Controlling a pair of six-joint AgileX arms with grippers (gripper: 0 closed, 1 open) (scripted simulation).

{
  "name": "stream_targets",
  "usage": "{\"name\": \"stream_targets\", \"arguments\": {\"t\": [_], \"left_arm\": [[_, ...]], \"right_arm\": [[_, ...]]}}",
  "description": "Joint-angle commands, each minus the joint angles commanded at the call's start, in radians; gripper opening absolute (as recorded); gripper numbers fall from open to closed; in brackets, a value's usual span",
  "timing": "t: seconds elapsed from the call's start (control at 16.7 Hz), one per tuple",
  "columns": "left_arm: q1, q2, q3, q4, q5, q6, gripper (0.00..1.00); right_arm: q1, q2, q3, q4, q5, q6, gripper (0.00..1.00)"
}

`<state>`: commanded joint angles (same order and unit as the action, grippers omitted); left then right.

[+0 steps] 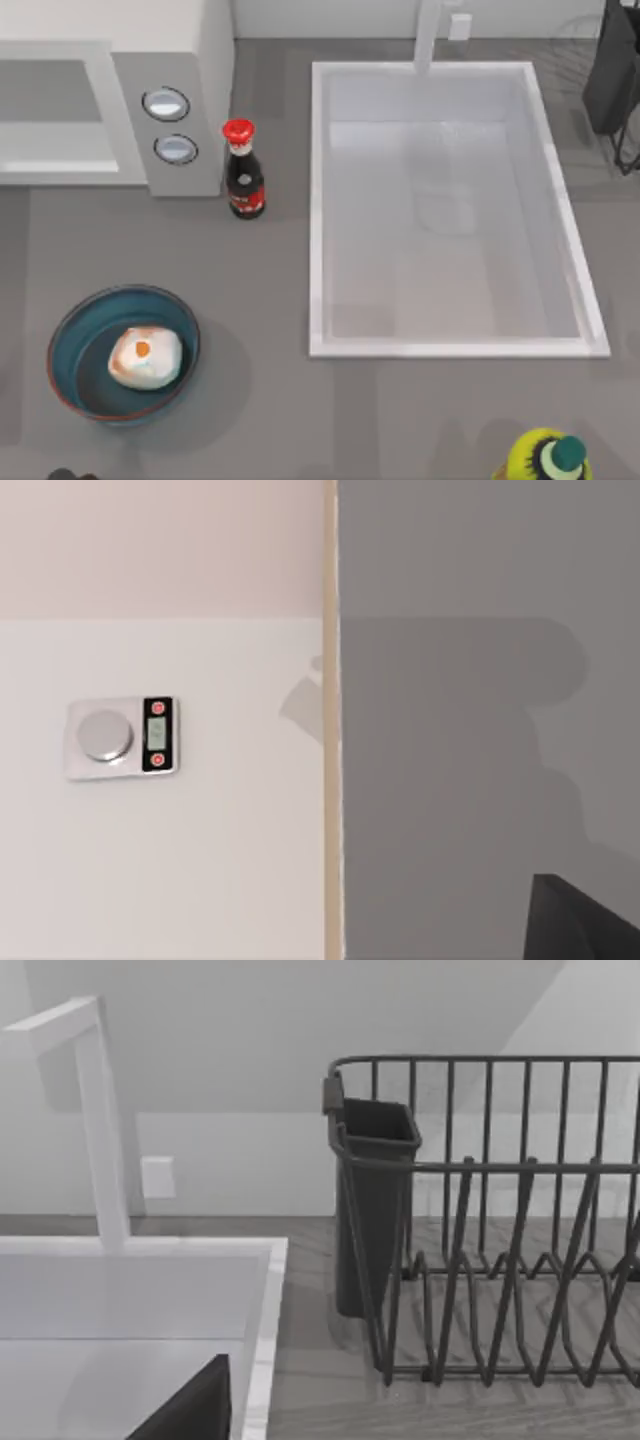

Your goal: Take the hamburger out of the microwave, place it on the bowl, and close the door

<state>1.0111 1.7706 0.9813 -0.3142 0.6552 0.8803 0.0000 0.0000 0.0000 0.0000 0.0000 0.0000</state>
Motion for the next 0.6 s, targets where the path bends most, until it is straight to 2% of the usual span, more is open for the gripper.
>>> {"name": "stream_targets", "arguments": {"t": [0.3,0.6], "left_arm": [[-0.017,-0.021,-0.015,0.006,-0.006,-0.014,0.0],[-0.131,-0.198,-0.218,0.093,-0.066,-0.134,0.0]], "right_arm": [[0.0,0.0,0.0,0.0,0.0,0.0,1.0],[0.0,0.0,0.0,0.0,0.0,0.0,1.0]]}}
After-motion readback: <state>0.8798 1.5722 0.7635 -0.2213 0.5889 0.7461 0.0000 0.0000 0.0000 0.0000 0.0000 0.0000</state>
